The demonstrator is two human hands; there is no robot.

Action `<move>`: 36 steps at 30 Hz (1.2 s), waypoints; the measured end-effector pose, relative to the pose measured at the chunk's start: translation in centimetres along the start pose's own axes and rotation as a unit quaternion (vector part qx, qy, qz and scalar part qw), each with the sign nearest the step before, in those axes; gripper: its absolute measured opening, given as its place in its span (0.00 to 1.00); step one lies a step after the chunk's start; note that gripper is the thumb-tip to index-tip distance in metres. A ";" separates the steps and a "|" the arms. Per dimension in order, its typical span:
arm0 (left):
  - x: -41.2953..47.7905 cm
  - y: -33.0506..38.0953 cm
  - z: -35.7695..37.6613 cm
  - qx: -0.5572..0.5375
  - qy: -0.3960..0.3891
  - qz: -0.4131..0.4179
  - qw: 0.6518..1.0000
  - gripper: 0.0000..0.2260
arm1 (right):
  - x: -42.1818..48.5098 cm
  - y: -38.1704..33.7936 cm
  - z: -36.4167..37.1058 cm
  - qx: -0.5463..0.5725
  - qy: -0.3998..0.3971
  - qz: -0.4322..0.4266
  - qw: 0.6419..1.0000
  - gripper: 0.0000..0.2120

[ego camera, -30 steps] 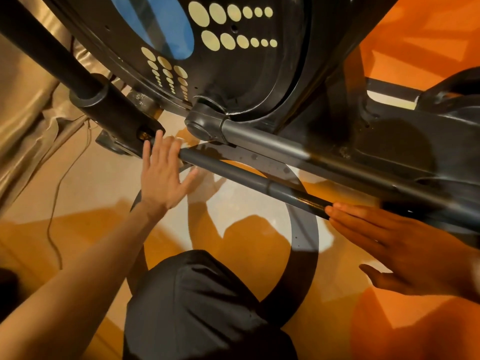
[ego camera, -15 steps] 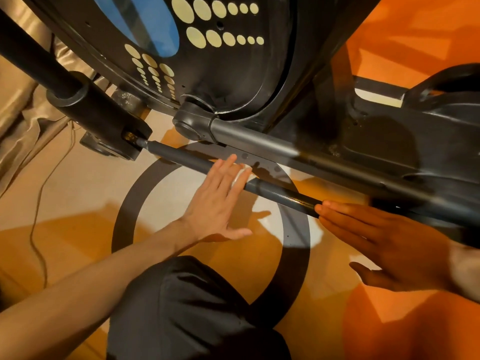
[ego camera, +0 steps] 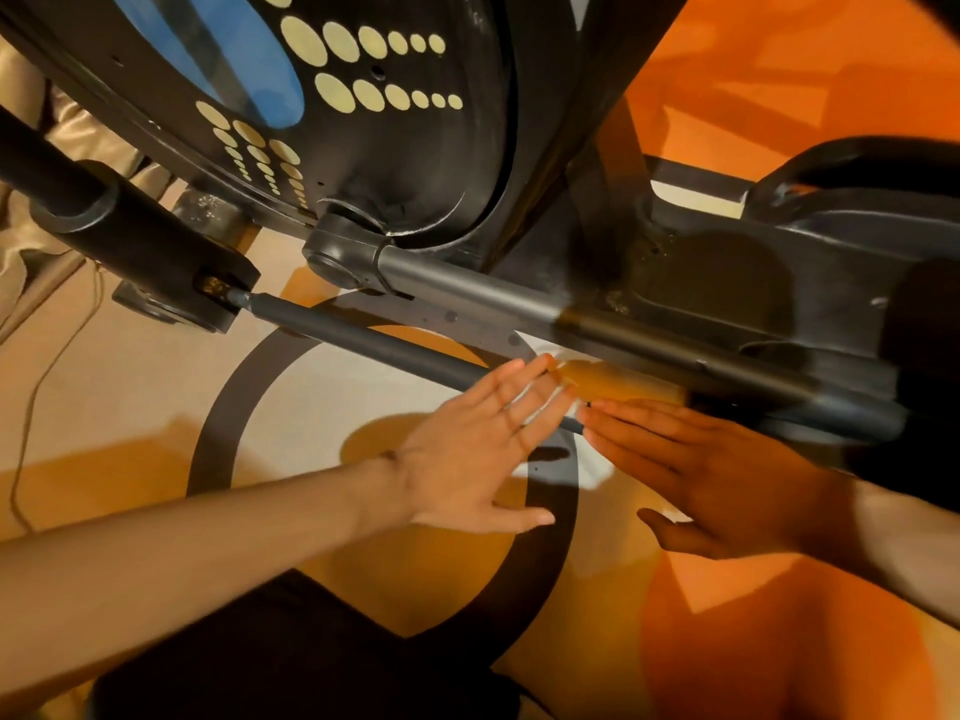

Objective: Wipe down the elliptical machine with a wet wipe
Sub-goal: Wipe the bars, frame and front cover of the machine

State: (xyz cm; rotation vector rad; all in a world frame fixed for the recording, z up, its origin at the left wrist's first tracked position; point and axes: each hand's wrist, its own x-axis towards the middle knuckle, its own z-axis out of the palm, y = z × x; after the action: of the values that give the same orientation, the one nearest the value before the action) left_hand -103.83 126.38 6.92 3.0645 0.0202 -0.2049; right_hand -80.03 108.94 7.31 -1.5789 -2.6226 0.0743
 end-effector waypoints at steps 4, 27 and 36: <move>1.1 3.7 0.4 -0.026 0.004 -0.075 0.997 0.46 | 0.0 -0.1 -0.9 -0.006 -0.003 0.016 1.000 0.33; 6.4 -0.8 -1.6 -0.024 0.036 -0.024 0.999 0.36 | -0.6 -1.1 -0.5 0.098 0.114 0.357 0.922 0.18; 11.1 1.8 -1.9 0.009 0.016 0.045 0.999 0.40 | -7.6 6.1 -1.4 0.125 0.011 0.613 0.780 0.11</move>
State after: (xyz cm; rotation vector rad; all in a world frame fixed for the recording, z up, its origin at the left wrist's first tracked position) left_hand -92.57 124.82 7.44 3.0775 -0.1185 -0.1527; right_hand -71.00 105.12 7.88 -2.7406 -1.0354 0.4313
